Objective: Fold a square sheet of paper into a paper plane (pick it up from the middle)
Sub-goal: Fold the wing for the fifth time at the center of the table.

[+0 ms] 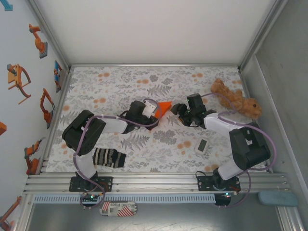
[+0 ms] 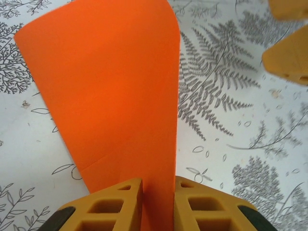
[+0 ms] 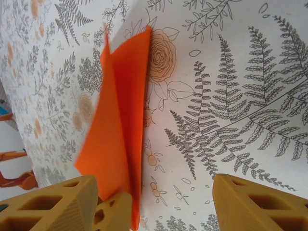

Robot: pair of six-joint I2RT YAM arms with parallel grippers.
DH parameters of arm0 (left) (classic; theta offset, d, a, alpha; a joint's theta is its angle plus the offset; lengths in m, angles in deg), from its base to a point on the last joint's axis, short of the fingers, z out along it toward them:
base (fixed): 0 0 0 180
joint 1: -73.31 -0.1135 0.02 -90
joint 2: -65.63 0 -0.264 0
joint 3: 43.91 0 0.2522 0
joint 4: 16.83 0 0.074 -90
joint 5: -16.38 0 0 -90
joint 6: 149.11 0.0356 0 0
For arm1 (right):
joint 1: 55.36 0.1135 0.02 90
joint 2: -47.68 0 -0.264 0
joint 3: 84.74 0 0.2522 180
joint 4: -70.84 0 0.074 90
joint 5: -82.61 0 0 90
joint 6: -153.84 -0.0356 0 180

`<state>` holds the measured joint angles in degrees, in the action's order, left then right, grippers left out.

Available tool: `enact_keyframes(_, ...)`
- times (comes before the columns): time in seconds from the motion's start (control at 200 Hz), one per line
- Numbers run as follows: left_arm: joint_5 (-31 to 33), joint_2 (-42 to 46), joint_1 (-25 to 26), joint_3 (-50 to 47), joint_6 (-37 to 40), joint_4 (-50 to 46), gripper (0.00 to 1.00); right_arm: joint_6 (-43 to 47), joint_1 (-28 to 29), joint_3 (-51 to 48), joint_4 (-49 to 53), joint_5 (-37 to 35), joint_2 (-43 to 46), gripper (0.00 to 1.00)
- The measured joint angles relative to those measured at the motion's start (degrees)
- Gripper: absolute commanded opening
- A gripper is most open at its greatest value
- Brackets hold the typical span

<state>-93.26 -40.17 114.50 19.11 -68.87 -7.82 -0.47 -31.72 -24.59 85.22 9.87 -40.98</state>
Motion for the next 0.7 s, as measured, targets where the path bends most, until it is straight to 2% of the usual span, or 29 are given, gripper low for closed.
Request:
enact_keyframes(0.165,-3.0,-1.0,-0.8,0.0,-5.9,2.4,0.21,5.7,0.0,0.0,-0.2,0.9,-0.4,0.63)
enact_keyframes(0.356,-5.7,-3.3,-1.5,0.0,-10.6,3.6,0.19,11.7,0.0,1.3,-0.4,4.0,-4.7,0.62)
enact_keyframes(0.701,-8.6,-3.8,-2.3,0.0,-12.8,3.6,0.19,19.4,0.0,5.7,0.2,8.7,-9.0,0.62)
